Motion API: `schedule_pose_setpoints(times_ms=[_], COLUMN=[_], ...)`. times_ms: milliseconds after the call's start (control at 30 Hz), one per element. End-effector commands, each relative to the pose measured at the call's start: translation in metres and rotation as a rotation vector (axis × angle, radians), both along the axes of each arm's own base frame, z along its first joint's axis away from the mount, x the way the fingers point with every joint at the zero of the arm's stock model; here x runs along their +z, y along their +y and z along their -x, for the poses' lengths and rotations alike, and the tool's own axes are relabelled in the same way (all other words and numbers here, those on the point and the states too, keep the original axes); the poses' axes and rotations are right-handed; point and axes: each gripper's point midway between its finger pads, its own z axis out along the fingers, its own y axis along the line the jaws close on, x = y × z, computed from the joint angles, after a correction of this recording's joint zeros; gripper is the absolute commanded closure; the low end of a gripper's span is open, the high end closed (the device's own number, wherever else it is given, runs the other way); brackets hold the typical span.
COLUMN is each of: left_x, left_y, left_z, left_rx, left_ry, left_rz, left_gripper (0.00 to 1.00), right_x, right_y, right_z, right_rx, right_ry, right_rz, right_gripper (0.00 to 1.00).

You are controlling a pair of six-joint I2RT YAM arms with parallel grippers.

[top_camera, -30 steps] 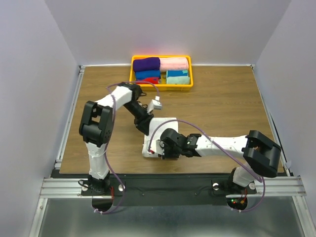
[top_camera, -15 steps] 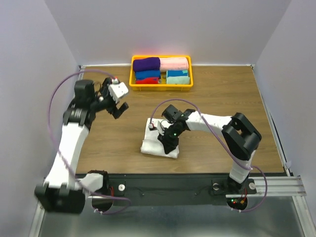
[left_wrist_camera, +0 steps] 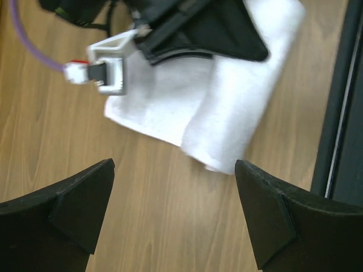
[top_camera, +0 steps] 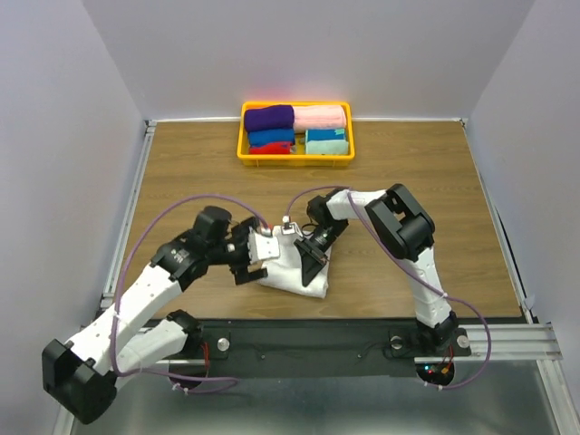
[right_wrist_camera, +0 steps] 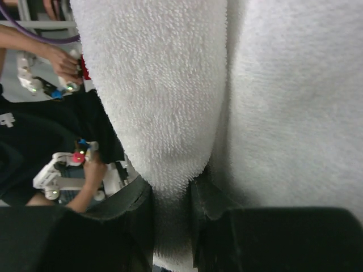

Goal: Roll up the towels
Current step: Roll the towel

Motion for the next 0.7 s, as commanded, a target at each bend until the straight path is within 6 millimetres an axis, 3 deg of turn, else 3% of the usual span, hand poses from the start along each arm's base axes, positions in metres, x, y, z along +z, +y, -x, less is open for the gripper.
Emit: schedule_pose_setpoints(times_ms=[0, 67, 133, 167, 333, 500, 667], left_x=[-0.005, -0.023, -0.03, -0.042, -0.061, -0.089, -0.099], left_y=[-0.018, -0.033, -0.043, -0.045, -0.072, -0.072, -0.071], left_z=[0.016, 0.032, 0.035, 0.039, 0.061, 0.057, 0.039], left_rx=[-0.136, -0.211, -0.23, -0.237, -0.333, -0.303, -0.208], left_ry=[-0.178, -0.18, -0.216, -0.208, -0.268, -0.303, -0.41], left_rz=[-0.081, -0.114, -0.138, -0.162, -0.199, -0.261, -0.285], left_gripper=[0.01, 0.01, 0.01, 0.01, 0.06, 0.12, 0.12], right_x=[-0.004, -0.007, -0.008, -0.008, -0.013, -0.017, -0.02], right_y=[-0.011, -0.011, -0.012, -0.012, -0.017, -0.02, -0.022], right_z=[0.007, 0.004, 0.002, 0.001, -0.002, -0.002, -0.002], right_rx=[0.024, 0.015, 0.01, 0.008, 0.011, 0.016, 0.025], right_ry=[0.088, 0.098, 0.107, 0.107, 0.092, 0.088, 0.075], right_rz=[0.013, 0.01, 0.005, 0.003, 0.005, 0.009, 0.008], right_gripper=[0.99, 0.99, 0.99, 0.99, 0.99, 0.98, 0.98])
